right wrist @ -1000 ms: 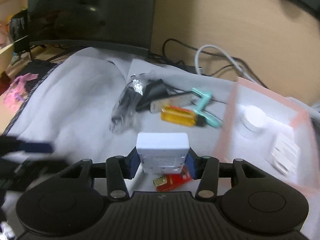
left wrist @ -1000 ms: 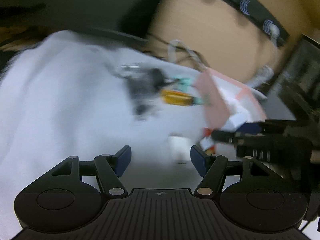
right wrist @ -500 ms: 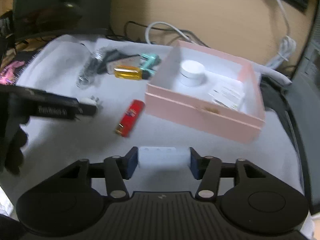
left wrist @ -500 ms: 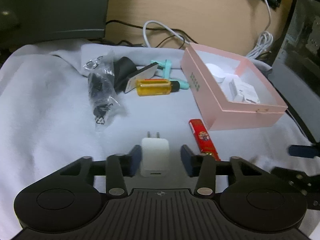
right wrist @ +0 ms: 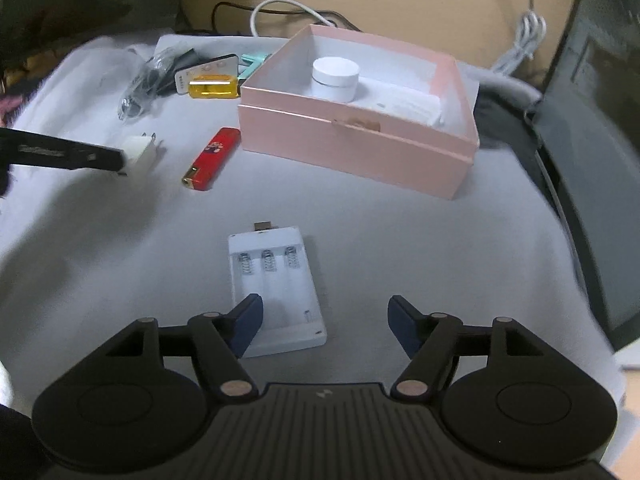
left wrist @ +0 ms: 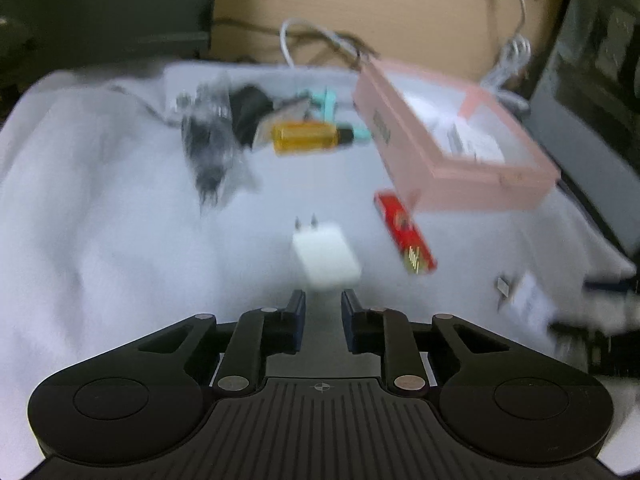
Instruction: Organize rigid objects
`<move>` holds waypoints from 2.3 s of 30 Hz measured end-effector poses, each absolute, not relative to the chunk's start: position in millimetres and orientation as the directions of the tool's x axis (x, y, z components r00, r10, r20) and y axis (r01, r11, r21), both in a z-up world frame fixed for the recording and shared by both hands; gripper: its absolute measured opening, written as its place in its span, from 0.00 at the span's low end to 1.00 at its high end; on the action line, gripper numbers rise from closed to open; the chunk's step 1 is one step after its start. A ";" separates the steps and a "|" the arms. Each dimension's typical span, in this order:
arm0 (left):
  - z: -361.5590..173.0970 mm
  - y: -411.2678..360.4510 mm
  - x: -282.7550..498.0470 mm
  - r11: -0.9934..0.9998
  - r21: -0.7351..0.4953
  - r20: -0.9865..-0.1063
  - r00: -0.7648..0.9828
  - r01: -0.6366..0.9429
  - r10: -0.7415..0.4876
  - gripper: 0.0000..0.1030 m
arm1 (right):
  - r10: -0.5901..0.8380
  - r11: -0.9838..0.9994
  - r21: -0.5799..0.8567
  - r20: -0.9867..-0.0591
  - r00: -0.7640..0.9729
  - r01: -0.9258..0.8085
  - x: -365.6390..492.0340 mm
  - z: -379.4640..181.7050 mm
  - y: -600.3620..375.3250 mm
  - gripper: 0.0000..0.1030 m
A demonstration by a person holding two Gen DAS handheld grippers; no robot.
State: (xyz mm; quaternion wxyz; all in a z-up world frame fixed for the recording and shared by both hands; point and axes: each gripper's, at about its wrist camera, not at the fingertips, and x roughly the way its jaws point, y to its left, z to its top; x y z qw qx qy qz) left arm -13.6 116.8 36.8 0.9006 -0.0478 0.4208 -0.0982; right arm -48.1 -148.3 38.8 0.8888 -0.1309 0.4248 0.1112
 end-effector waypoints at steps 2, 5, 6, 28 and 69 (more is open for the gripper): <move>31.9 120.0 -20.4 0.974 -0.174 -0.746 0.626 0.147 -0.228 0.22 | 0.014 0.934 -0.222 -0.759 0.650 -0.280 -45.9 37.1 -147.7 0.68; 31.1 122.8 -23.1 0.971 -0.190 -0.741 0.628 0.144 -0.238 0.22 | -0.097 0.933 -0.306 -0.718 0.689 -0.188 -41.0 35.4 -152.4 0.68; 31.3 123.7 -22.4 0.970 -0.201 -0.741 0.627 0.136 -0.242 0.22 | -0.083 0.947 -0.271 -0.721 0.688 -0.170 -40.3 37.9 -156.5 0.68; 42.6 114.2 11.3 0.964 -0.265 -0.723 0.660 0.009 -0.205 0.31 | 0.056 0.996 0.000 -0.760 0.648 -0.087 -56.9 13.2 -192.6 1.00; 25.5 82.1 3.1 0.975 -0.077 -0.727 0.658 0.209 -0.198 0.25 | 0.003 0.996 0.060 -0.731 0.683 0.060 -28.2 13.8 -138.3 0.98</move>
